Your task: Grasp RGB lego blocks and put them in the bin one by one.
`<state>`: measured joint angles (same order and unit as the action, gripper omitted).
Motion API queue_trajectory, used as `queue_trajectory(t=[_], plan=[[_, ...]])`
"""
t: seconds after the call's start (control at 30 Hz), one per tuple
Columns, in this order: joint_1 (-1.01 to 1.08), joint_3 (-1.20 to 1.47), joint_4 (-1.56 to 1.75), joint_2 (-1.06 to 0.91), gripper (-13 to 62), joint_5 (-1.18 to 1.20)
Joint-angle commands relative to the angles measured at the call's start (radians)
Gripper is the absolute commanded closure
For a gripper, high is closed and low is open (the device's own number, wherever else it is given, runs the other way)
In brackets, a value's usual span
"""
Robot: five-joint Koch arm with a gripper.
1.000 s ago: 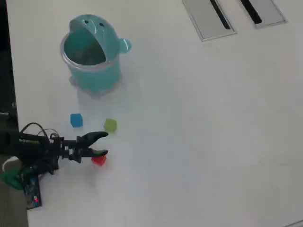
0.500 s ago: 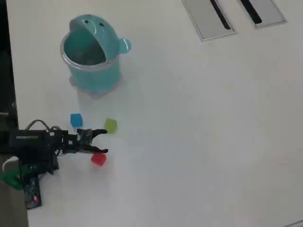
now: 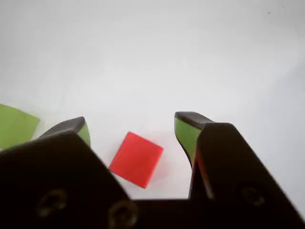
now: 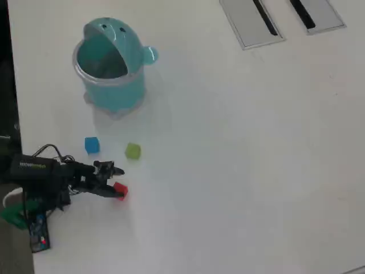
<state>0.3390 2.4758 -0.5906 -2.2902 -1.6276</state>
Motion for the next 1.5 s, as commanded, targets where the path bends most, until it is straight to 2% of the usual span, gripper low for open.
queue_trajectory(t=[0.0,0.4,1.13,1.33,1.47], plan=[[0.009,-0.054,-0.005,-0.046,17.2,-0.009],[0.002,0.055,0.002,-0.028,17.2,0.003],[0.006,0.130,0.209,0.224,17.6,0.044],[0.008,0.143,0.233,0.253,27.2,0.074],[-0.003,0.138,0.261,0.227,37.9,0.074]])
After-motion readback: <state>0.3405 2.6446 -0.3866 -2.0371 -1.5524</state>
